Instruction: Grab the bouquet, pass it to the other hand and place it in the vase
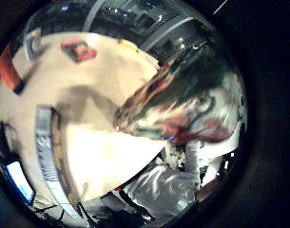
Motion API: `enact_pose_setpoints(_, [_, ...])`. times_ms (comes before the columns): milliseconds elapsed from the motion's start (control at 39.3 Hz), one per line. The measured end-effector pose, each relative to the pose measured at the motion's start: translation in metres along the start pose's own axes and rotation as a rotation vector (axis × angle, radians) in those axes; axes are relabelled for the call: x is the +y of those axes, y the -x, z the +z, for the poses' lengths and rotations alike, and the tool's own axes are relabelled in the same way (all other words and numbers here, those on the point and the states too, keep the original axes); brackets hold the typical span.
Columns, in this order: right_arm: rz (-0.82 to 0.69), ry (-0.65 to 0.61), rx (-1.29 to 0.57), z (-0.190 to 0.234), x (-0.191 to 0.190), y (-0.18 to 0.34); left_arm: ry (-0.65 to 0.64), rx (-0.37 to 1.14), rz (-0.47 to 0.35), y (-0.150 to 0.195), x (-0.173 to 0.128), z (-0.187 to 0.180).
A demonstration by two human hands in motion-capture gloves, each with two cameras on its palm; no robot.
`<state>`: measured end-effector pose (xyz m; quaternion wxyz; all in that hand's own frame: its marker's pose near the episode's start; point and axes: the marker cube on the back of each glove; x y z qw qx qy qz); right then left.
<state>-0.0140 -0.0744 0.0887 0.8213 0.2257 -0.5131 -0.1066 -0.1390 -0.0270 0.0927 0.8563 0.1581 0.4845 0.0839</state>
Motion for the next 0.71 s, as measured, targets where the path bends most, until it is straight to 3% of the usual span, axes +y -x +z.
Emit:
enact_pose_setpoints(51, [-0.126,-0.109,0.059,-0.008,-0.007,-0.008,0.018,-0.020,0.006,-0.006,0.014,0.000])
enact_pose_setpoints(102, [-0.205,-0.195,0.135,-0.015,-0.013,-0.019,0.072,0.019,-0.041,-0.011,0.027,-0.001])
enact_pose_setpoints(178, [-0.203,-0.204,0.186,-0.019,-0.012,-0.037,0.206,0.203,-0.073,-0.029,0.047,-0.004])
enact_pose_setpoints(229, [-0.223,-0.179,0.153,-0.019,-0.008,-0.038,0.210,0.199,-0.118,-0.032,0.049,-0.007])
enact_pose_setpoints(280, [-0.199,-0.166,0.142,-0.021,-0.002,-0.037,0.192,0.168,-0.166,-0.025,0.047,-0.011])
enact_pose_setpoints(407, [0.028,-0.137,0.219,-0.028,0.014,-0.045,0.107,0.017,-0.375,-0.002,0.036,-0.018])
enact_pose_setpoints(458, [0.048,-0.121,0.213,-0.027,0.017,-0.051,0.097,-0.009,-0.385,-0.005,0.036,-0.020])
enact_pose_setpoints(559, [-0.051,-0.128,0.175,-0.022,0.013,-0.065,0.077,-0.016,-0.375,-0.011,0.037,-0.026])
enact_pose_setpoints(712, [0.166,-0.039,0.109,-0.020,0.030,-0.042,0.050,0.004,-0.374,-0.014,0.038,-0.031])
